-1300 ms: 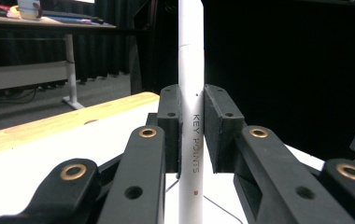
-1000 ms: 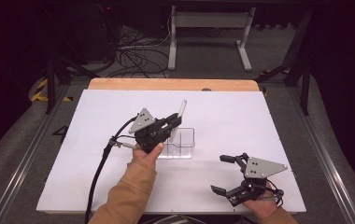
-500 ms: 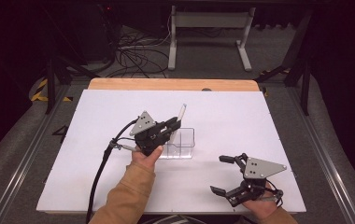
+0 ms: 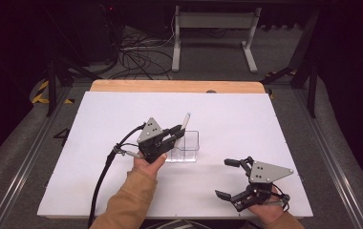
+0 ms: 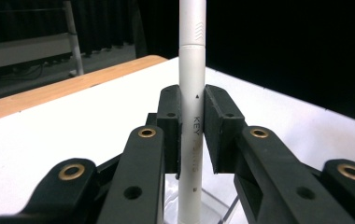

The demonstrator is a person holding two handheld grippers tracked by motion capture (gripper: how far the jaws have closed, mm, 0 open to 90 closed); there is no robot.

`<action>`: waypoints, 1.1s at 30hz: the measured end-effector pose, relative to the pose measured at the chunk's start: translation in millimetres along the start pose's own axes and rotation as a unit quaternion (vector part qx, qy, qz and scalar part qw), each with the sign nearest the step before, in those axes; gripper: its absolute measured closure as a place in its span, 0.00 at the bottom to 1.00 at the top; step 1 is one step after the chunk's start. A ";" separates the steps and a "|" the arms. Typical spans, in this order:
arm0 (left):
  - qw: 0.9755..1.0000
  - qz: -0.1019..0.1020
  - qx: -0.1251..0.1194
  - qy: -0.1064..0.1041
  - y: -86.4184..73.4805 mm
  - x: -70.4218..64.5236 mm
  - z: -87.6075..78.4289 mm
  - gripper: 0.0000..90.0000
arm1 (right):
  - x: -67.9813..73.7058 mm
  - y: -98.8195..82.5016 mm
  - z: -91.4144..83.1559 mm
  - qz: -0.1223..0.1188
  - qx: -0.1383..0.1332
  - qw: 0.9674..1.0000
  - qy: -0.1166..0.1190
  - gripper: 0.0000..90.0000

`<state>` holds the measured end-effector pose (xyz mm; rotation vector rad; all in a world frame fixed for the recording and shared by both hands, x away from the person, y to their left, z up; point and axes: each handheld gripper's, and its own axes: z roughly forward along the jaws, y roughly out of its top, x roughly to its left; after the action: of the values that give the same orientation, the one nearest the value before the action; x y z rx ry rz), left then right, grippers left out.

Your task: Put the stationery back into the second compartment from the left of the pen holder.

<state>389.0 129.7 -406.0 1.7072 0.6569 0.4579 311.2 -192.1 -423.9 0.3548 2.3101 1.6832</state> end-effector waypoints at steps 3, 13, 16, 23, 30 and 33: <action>1.000 0.004 0.001 0.004 -0.2 -1.5 -1.9 0.86 | 0.1 -0.1 0.6 0.000 0.001 1.000 0.000 0.05; 1.000 0.003 0.000 0.014 7.1 -1.0 -16.0 0.38 | -0.6 0.0 0.0 0.001 -0.001 1.000 -0.002 0.05; 1.000 0.003 -0.007 0.014 12.9 -1.3 -24.3 0.32 | -1.0 0.0 -0.1 0.002 0.000 1.000 -0.003 0.05; 1.000 0.011 -0.014 0.013 20.7 -2.1 -42.2 0.24 | -1.5 -0.4 -0.1 0.005 -0.001 1.000 -0.008 0.05; 1.000 0.016 -0.012 0.007 23.4 -3.3 -49.8 0.22 | -1.4 -0.4 -0.2 0.006 -0.003 1.000 -0.011 0.05; 1.000 0.017 -0.010 0.002 25.0 -3.2 -54.7 0.21 | -1.7 -0.4 -0.9 0.006 -0.004 1.000 -0.013 0.05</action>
<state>357.2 165.0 -368.8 1.7009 0.6237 0.4907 312.5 -193.6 -424.0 0.3884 2.2862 1.6830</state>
